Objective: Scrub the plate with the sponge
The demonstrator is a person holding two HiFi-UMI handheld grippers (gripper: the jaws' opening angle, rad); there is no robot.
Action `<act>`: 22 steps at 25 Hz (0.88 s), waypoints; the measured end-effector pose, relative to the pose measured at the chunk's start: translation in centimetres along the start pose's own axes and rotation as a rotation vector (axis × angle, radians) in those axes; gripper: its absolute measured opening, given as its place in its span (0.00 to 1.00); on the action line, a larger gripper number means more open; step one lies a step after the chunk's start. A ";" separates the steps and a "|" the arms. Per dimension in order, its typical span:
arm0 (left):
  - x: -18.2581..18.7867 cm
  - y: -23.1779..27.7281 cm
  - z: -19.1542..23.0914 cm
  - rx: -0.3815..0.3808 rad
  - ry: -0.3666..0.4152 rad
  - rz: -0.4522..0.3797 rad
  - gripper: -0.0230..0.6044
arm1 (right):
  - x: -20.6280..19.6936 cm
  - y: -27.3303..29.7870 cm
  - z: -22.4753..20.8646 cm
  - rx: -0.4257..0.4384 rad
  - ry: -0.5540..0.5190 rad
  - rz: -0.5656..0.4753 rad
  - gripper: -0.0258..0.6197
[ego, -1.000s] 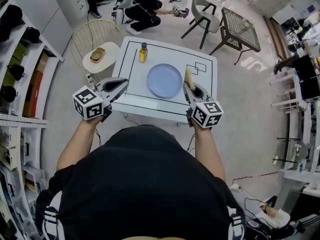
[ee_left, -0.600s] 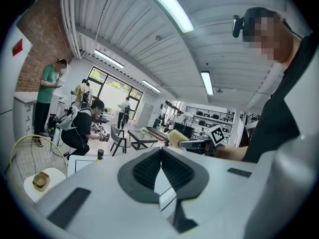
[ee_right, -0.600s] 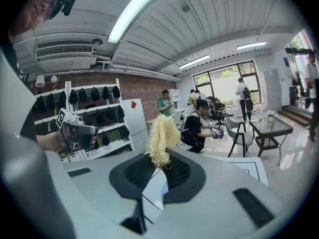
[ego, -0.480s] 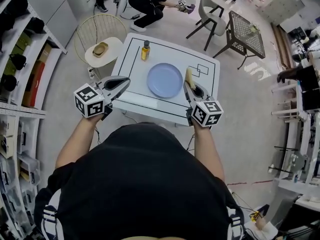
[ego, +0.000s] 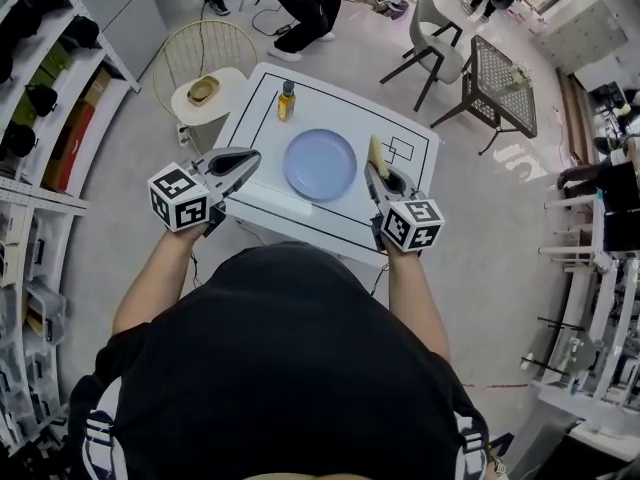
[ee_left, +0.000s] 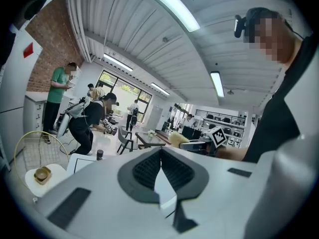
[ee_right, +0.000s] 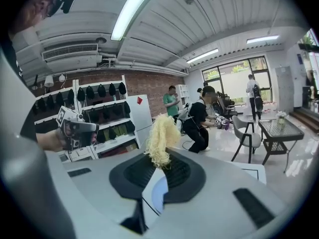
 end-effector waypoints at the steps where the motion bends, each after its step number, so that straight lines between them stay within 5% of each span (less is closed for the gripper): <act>1: -0.1 0.2 -0.1 0.009 -0.004 -0.001 0.05 | 0.0 0.1 -0.3 0.010 -0.003 0.004 0.09; 22: -1.5 4.5 -1.7 0.205 -0.040 -0.044 0.05 | -1.1 4.1 -6.4 0.198 -0.097 0.076 0.09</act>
Point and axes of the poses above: the fingertips, and each gripper's own axes: y forward along the fingers, z to its left, x out of its top, the point moved 2 cm from there along -y, backward along the fingers, and after that the axes turned 3 degrees about -x, right-handed, at the moved point
